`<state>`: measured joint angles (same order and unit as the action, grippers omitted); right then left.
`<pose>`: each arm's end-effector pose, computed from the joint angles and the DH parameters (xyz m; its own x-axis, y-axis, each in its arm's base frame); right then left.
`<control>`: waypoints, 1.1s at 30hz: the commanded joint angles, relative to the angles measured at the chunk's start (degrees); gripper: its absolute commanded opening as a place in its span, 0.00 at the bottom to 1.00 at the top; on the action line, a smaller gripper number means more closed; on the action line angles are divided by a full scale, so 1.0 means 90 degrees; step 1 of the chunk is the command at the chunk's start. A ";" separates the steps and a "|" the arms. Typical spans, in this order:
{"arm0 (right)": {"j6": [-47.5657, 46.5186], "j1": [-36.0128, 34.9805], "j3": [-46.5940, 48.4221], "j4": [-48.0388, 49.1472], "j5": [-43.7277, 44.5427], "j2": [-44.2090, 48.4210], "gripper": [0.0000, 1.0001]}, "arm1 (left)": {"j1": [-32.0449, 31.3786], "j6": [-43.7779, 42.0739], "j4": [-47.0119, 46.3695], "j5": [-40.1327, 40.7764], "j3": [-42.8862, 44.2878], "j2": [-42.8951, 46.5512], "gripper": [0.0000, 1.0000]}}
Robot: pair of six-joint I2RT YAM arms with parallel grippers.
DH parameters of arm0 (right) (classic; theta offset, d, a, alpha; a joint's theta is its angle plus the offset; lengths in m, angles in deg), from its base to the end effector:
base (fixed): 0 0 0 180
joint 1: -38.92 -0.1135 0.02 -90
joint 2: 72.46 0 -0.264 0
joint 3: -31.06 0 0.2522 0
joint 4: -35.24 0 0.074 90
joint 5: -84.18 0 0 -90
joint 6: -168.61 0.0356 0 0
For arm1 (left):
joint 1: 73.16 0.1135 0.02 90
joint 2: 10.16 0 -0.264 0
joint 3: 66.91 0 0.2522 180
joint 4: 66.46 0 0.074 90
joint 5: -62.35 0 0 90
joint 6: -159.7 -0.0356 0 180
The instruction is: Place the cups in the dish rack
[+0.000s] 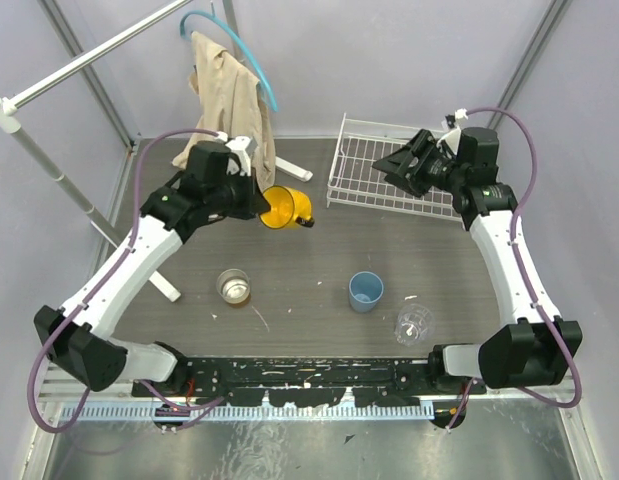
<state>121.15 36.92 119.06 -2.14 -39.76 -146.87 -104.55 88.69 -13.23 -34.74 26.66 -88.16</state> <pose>0.2881 0.0299 0.3853 -0.6618 0.5381 -0.5219 -0.1250 0.6073 0.7846 0.2492 -0.1572 0.3726 -0.6885 0.0418 -0.7240 0.3979 0.8564 -0.3289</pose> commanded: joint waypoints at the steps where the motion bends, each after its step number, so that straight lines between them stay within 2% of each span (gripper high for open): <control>1: 0.0976 -0.0253 0.0065 0.0695 -0.1212 0.0013 0.63 | 0.0321 -0.0124 -0.1342 -0.1041 -0.0245 0.0355 0.00; 5: 0.1800 -0.0489 -0.0279 0.1401 -0.1865 0.0043 0.64 | 0.0551 0.0061 -0.2124 -0.1595 -0.0550 0.0528 0.00; 10: 0.3150 -0.0742 -0.0976 0.2863 -0.2522 0.0052 0.65 | 0.0662 0.0325 -0.3271 -0.2146 -0.0970 0.0803 0.00; 13: 0.3670 -0.0920 -0.1376 0.3362 -0.2649 0.0114 0.66 | 0.0752 0.0474 -0.3821 -0.2442 -0.1028 0.0794 0.00; 17: 0.4780 -0.1156 -0.2056 0.4941 -0.2726 0.0230 0.72 | 0.0843 0.0700 -0.4303 -0.2782 -0.0979 0.0678 0.00; 22: 0.5980 -0.1680 -0.2614 0.6482 -0.2488 0.0174 0.72 | 0.0871 0.0892 -0.4769 -0.3065 -0.1002 0.0629 0.00; 26: 0.6409 -0.2042 -0.2663 0.6980 -0.2225 0.0180 0.72 | 0.0907 0.0889 -0.4986 -0.3100 -0.1085 0.0402 0.00; 33: 0.6699 -0.2155 -0.2545 0.7261 -0.2075 0.0193 0.72 | 0.0992 0.0874 -0.5197 -0.3251 -0.1212 0.0323 0.00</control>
<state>177.72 18.12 94.45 56.07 -60.17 -146.56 -95.61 95.35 -53.27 -60.82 16.15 -85.10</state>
